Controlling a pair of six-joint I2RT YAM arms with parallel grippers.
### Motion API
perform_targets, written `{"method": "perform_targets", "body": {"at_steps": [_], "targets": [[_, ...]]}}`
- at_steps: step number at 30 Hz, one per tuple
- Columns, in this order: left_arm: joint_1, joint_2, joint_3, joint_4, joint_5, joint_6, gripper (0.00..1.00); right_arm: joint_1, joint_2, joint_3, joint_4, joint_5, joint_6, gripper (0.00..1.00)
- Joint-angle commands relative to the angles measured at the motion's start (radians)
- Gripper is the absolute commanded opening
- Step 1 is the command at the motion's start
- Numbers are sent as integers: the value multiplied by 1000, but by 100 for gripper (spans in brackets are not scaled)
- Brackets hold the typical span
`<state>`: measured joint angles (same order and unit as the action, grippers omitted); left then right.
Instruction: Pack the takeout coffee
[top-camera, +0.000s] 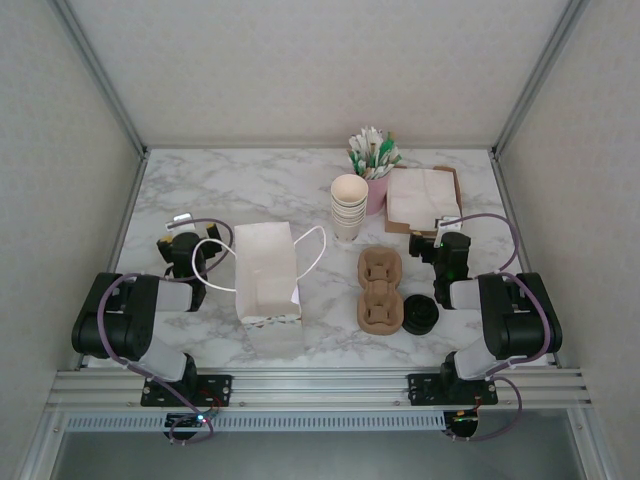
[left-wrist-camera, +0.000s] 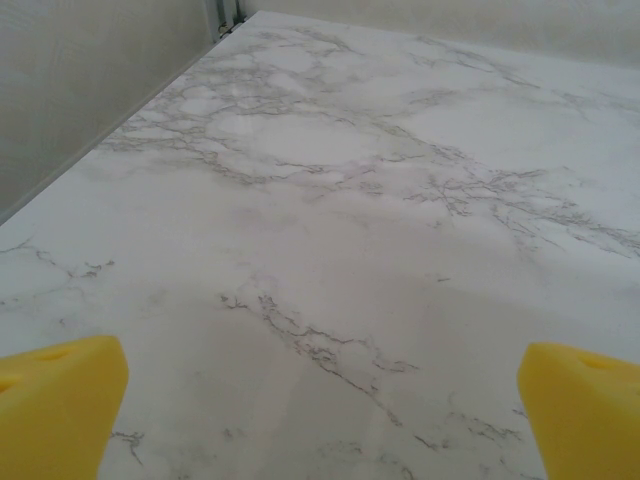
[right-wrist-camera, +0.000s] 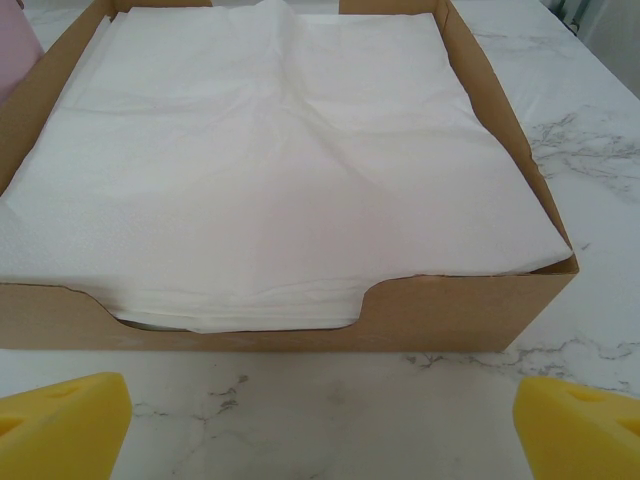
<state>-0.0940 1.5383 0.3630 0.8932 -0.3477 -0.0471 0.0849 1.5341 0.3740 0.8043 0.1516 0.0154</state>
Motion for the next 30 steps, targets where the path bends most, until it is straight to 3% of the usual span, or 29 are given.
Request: {"method": "perform_targets", "body": {"at_steps": [1,8,15,18,20,25,30], "targets": [[9,2,16,1,13,6,100,-5,6,17,29,-11,12,99],[9,2,16,3,14,6,100,-4,6,16,33,-10,10,99],[9,0,14,6,14,6,100,-4,-92,50,-114,12,14,99],[7,-47,37,-71,20,12,100,-5,-171,33,-156,50,17,99],[-2,-123,65,-186,-40,-1,100,-5,-223,36,-210,81,24,99],[0,-403,118,-503,-193,-114,100,-5,-375,210,-616,123,169,99],[2,-692,232,-954,-254,-450,100,-11,-469,418,-1182,304,615,99]]}}
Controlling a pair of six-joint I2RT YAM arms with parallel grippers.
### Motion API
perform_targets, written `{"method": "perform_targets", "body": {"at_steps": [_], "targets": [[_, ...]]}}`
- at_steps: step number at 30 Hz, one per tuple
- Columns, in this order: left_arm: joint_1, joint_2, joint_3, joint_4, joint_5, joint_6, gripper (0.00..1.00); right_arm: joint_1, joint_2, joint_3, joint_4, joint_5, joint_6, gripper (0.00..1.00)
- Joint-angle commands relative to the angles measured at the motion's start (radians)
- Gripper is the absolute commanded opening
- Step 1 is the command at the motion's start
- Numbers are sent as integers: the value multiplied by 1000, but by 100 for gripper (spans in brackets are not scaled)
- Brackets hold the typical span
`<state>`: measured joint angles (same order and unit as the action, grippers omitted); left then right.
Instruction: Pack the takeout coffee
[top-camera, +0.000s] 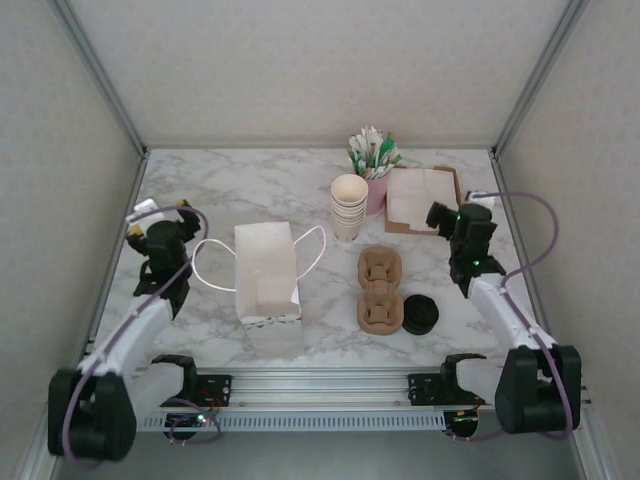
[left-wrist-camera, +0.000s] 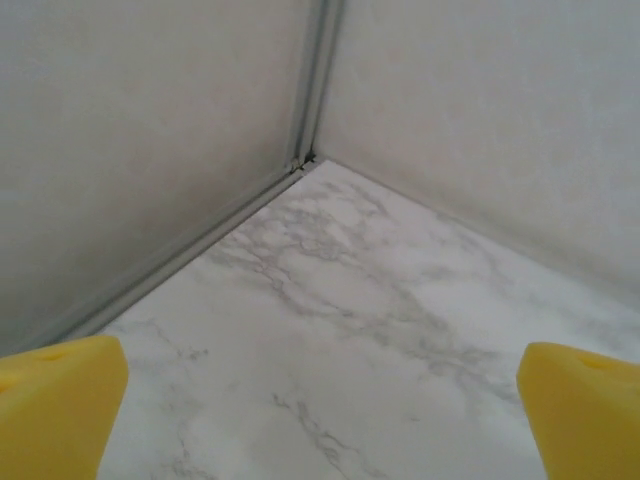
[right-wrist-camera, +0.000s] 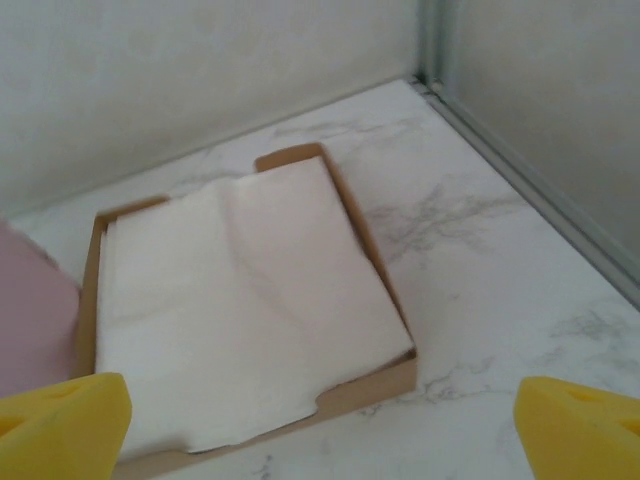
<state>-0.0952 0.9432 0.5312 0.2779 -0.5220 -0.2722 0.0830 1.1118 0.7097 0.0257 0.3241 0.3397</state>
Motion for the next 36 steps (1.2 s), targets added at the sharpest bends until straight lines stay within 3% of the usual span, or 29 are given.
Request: {"method": "perform_targets", "body": {"at_steps": [1,3,7,11,16,18,20,24,29,36], "targets": [[4,-145,87,-455,-91,-316,100,-9,-64,106,-448,136,330,99],[5,-225,133,-639,-144,-522,100,-11,-96,139,-489,99,347,99],[5,-394,170,-736,-46,-564,100,-11,-132,240,-592,-25,347,99],[6,-482,279,-793,131,-446,100,-11,-124,357,-689,-172,320,99],[3,-417,366,-764,571,-238,100,37,-81,473,-730,-368,298,90],[4,-379,348,-723,744,-213,100,107,-53,527,-753,-360,290,84],[3,-363,341,-681,817,-238,99,176,-17,572,-769,-329,285,76],[3,-365,361,-684,804,-244,94,288,75,655,-785,-286,288,65],[-7,-325,450,-785,943,-96,87,389,197,737,-779,-244,298,56],[-3,-319,348,-727,885,-221,81,429,338,804,-738,-220,354,42]]}}
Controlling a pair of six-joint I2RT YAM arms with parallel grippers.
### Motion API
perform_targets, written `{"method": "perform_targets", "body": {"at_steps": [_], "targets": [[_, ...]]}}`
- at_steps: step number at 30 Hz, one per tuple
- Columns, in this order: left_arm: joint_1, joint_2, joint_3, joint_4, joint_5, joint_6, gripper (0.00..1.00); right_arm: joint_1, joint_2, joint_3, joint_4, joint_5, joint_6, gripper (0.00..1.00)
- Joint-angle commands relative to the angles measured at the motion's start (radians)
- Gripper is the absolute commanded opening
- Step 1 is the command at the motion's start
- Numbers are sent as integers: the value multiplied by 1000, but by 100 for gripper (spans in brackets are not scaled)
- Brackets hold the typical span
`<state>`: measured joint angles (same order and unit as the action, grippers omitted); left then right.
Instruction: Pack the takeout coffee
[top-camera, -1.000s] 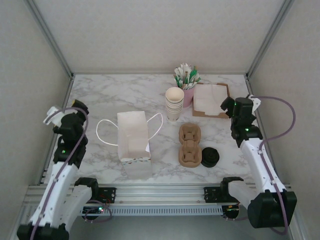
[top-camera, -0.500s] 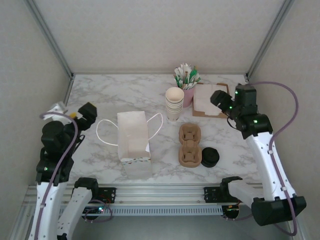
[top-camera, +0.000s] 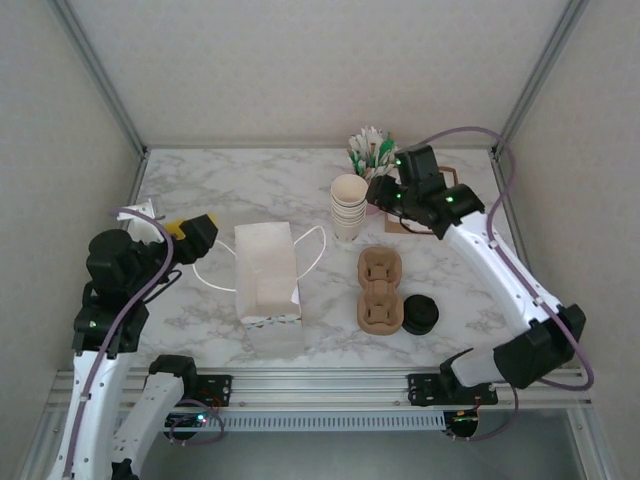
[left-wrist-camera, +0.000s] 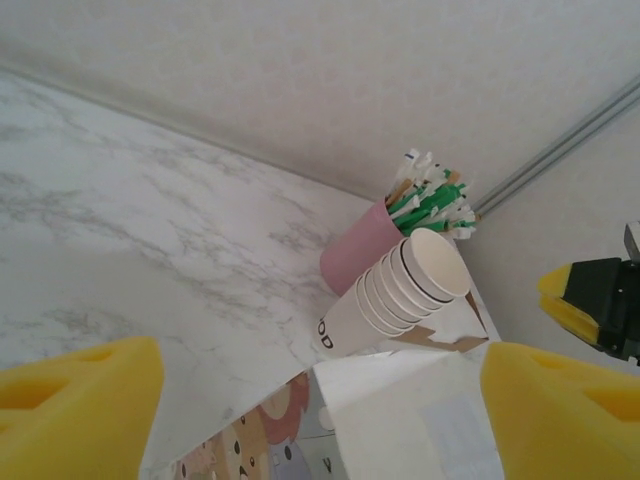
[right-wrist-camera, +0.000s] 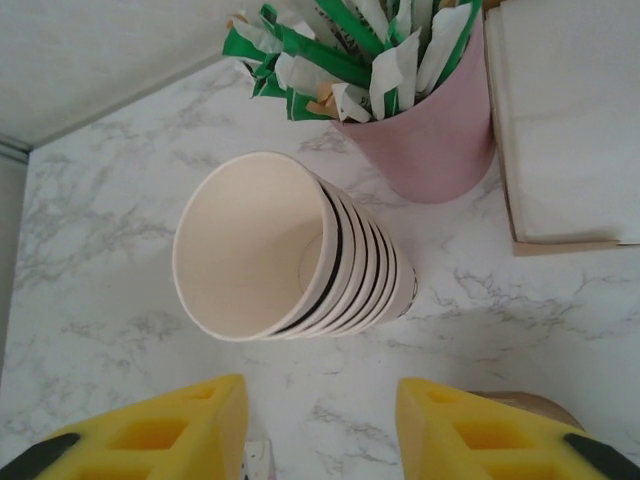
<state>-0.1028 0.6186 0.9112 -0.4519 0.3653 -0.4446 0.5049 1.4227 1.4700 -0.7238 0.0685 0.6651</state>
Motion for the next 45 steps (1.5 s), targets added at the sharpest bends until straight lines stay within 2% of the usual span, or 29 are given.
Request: {"method": "perform_targets", "body": {"at_steps": [1,3,7,19,31,36,41,45], "targets": [[4,4,-46,10,4,-70,79,9,42,47,21,33,39,41],[4,2,-45,5,32,-36,80,11,66,55,30,35,52,38],[11,-8,-23,-42,-50,-35,82,15,102,61,42,50,81,32],[22,-18,-27,-45,-36,-27,86,40,187,103,40,90,91,31],[34,-8,-33,-37,-30,-41,87,44,249,129,15,133,94,26],[38,-8,-36,-32,-19,-46,86,46,273,156,3,147,88,22],[44,-3,-38,-29,-17,-50,86,46,292,180,-14,154,80,11],[47,-2,-42,-28,-16,-54,86,46,300,186,-19,162,75,11]]}}
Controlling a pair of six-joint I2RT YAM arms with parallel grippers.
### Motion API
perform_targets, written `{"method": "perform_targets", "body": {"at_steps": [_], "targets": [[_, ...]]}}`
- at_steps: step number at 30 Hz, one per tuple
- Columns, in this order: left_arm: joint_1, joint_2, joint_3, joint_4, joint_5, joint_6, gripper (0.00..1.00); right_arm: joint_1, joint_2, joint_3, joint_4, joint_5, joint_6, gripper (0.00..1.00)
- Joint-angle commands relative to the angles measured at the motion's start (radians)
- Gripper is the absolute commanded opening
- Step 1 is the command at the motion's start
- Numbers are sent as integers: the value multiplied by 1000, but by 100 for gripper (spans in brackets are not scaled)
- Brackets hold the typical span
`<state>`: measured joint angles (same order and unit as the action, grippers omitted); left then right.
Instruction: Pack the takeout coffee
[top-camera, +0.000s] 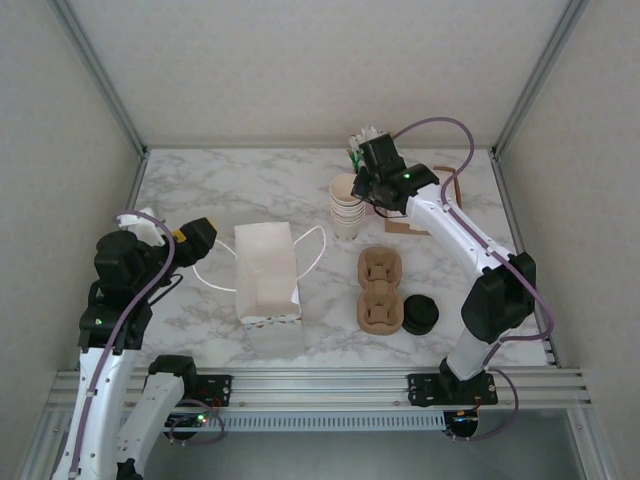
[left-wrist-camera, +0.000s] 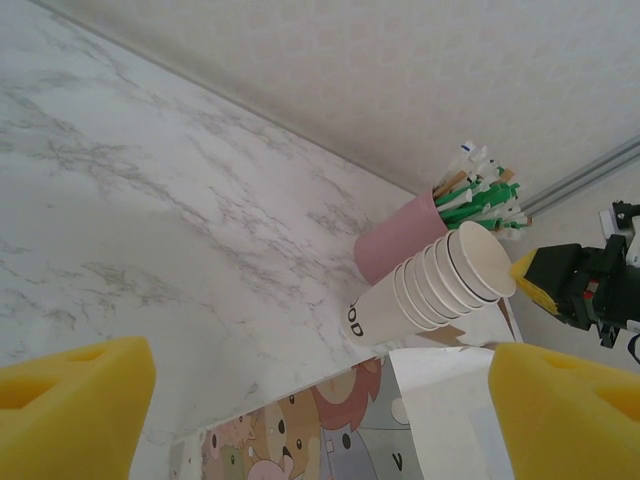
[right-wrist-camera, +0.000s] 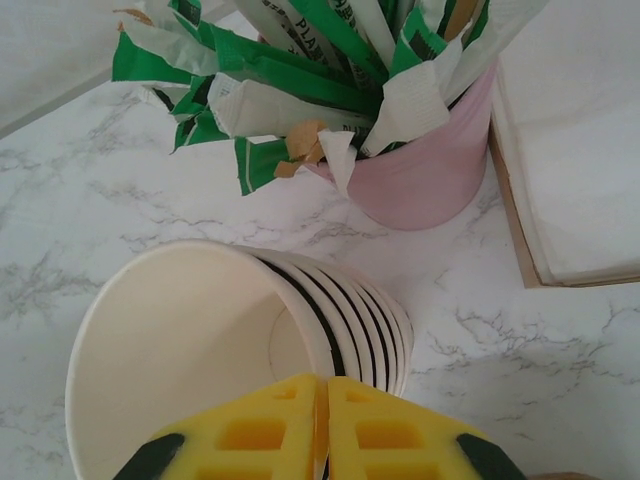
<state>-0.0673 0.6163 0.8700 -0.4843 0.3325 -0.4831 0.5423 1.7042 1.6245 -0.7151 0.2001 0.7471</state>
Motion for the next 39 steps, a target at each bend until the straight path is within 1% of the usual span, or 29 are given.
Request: {"method": "perform_targets", "body": {"at_steps": [1,3,4,7,11,20,27,32,39], "targets": [[12,2,0,5,16,-15,86,9,21,31,-27,31,-9,10],[15,2,0,3,17,-15,86,10,23,35,-29,31,-10,10],[15,2,0,3,15,-15,86,9,24,38,-32,32,-11,6],[15,3,0,3,13,-18,86,9,22,56,-46,27,-12,5],[18,3,0,2,10,-20,86,8,1,82,-65,28,-17,0],[22,0,0,2,1,-22,88,8,-93,120,-72,71,-34,0],[25,2,3,-9,-23,-22,90,9,-174,146,-74,52,-49,0],[29,0,6,-13,-35,-23,92,10,-269,114,-69,22,-46,0],[38,-14,3,-16,-73,-18,94,33,-445,-17,-54,-31,-34,0]]}}
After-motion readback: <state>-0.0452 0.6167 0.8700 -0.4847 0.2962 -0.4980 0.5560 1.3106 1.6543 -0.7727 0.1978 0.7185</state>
